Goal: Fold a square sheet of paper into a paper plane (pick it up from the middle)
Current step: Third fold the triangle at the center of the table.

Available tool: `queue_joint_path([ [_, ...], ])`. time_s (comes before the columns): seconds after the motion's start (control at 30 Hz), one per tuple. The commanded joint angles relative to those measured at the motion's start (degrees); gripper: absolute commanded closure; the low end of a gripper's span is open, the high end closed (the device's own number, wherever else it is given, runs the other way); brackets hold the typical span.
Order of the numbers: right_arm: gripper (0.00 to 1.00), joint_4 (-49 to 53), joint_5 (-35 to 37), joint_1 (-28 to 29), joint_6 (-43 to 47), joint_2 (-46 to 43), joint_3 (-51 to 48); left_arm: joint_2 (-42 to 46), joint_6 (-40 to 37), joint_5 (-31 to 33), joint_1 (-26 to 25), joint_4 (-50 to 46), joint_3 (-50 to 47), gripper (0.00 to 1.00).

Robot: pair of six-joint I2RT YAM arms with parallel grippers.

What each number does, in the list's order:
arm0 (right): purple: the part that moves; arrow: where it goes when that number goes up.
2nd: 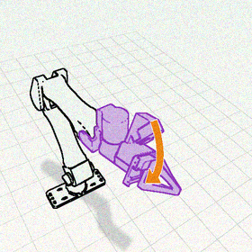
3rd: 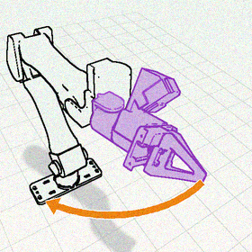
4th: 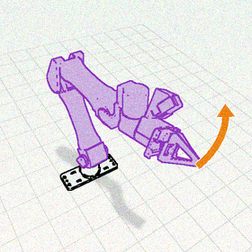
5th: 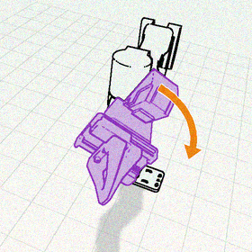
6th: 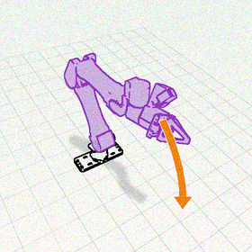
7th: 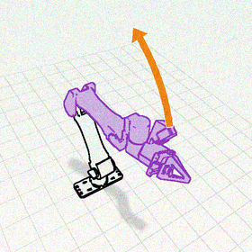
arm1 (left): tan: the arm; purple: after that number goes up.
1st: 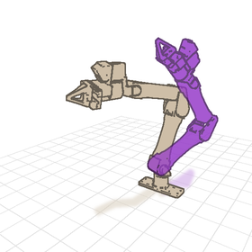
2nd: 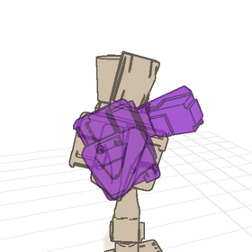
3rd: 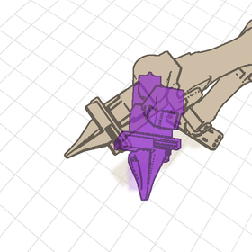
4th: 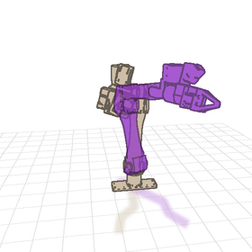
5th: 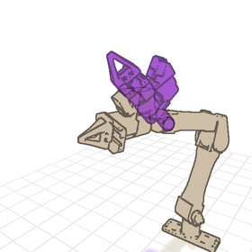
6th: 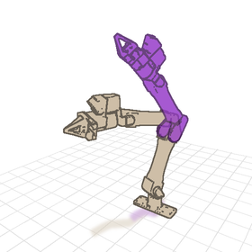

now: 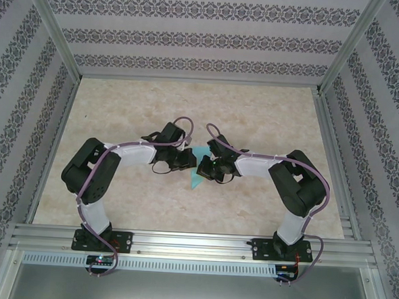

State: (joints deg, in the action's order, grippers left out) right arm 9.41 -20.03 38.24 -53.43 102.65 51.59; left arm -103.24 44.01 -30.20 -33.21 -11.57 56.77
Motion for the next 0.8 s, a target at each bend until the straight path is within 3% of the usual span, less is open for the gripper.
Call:
queue_joint_path([
  [0.0, 0.93, 0.93, 1.40, 0.08, 0.52, 0.97, -0.62, -1.98, 0.22, 0.36, -0.85, 0.85, 0.23, 0.92],
  [0.37, 0.93, -1.90, 0.11, -0.05, 0.27, 0.37, -1.33, -3.74, -0.39, 3.31, -1.48, -2.05, 0.81, 0.98],
  [0.77, 0.86, -12.21, -3.28, -2.75, 3.41, -8.09, -6.65, -4.10, -1.96, 8.60, -1.50, -5.91, 0.66, 1.00],
])
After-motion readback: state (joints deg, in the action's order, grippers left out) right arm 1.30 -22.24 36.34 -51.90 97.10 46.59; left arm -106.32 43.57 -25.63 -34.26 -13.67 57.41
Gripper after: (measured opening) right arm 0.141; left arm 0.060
